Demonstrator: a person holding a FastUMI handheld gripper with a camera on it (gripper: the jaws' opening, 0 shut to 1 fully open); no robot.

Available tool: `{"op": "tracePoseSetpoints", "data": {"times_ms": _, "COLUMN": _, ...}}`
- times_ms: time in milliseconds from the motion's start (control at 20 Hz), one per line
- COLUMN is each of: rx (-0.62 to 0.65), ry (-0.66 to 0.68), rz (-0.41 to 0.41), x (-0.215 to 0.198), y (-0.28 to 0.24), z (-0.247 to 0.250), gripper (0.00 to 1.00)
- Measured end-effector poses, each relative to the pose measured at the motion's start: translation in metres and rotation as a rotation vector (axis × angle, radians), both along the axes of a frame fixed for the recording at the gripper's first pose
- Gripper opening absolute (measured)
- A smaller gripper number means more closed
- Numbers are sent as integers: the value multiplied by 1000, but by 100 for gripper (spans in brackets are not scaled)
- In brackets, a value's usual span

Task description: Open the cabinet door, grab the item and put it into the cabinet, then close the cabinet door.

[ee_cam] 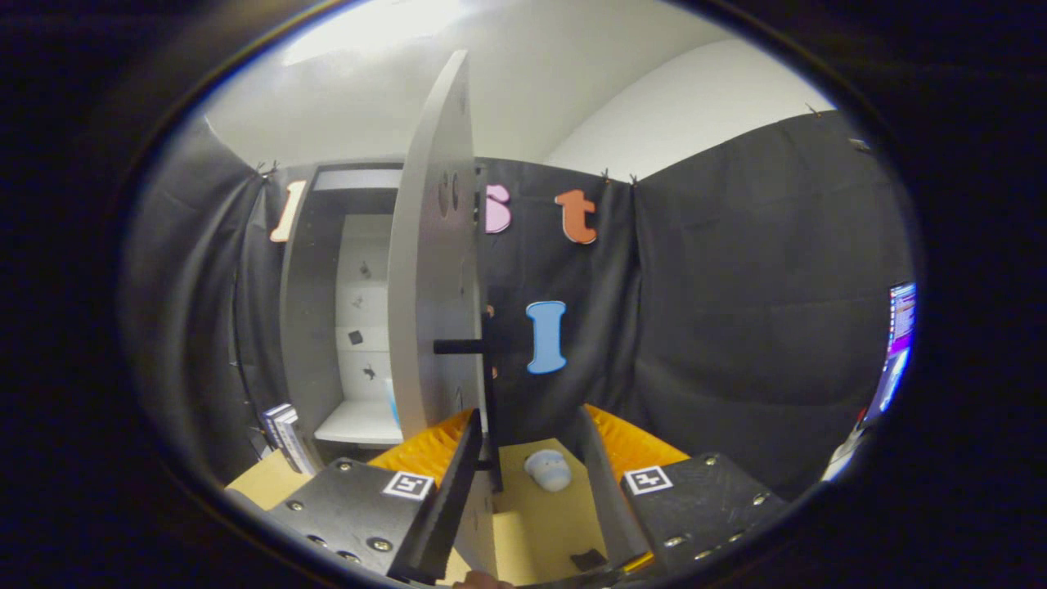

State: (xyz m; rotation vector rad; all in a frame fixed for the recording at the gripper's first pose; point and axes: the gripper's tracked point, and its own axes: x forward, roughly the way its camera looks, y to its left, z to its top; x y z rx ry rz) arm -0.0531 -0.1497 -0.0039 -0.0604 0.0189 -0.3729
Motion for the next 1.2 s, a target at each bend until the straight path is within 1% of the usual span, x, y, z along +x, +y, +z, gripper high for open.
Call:
{"op": "tracePoseSetpoints", "data": {"times_ms": 50, "rx": 8, "ry": 26, "rz": 19, "x": 1, "y": 7, "z": -6, "gripper": 70}}
{"op": "tracePoseSetpoints", "data": {"times_ms": 150, "rx": 38, "ry": 30, "rz": 75, "x": 3, "y": 21, "z": -7, "gripper": 72}}
{"op": "tracePoseSetpoints", "data": {"times_ms": 300, "rx": 59, "ry": 39, "rz": 156, "x": 25, "y": 50, "z": -13, "gripper": 73}}
{"op": "tracePoseSetpoints", "data": {"times_ms": 450, "rx": 66, "ry": 85, "rz": 241, "x": 49, "y": 80, "z": -27, "gripper": 73}}
{"op": "tracePoseSetpoints", "data": {"times_ms": 550, "rx": 79, "ry": 80, "rz": 299, "x": 62, "y": 102, "z": -29, "gripper": 73}}
{"op": "tracePoseSetpoints", "data": {"times_ms": 600, "rx": 80, "ry": 88, "rz": 313, "x": 69, "y": 106, "z": -32, "gripper": 73}}
{"op": "tracePoseSetpoints", "data": {"times_ms": 700, "rx": 113, "ry": 88, "rz": 395, "x": 85, "y": 134, "z": -35, "gripper": 86}}
{"op": "tracePoseSetpoints", "data": {"times_ms": 750, "rx": 116, "ry": 93, "rz": 422, "x": 95, "y": 150, "z": -40, "gripper": 92}}
{"op": "tracePoseSetpoints", "data": {"times_ms": 800, "rx": 113, "ry": 102, "rz": 436, "x": 107, "y": 159, "z": -47, "gripper": 98}}
{"op": "tracePoseSetpoints", "data": {"times_ms": 900, "rx": 127, "ry": 97, "rz": 462, "x": 127, "y": 171, "z": -45, "gripper": 99}}
{"op": "tracePoseSetpoints", "data": {"times_ms": 1100, "rx": 172, "ry": 63, "rz": 487, "x": 166, "y": 197, "z": -50, "gripper": 98}}
{"op": "tracePoseSetpoints", "data": {"times_ms": 1200, "rx": 177, "ry": 60, "rz": 499, "x": 175, "y": 203, "z": -52, "gripper": 98}}
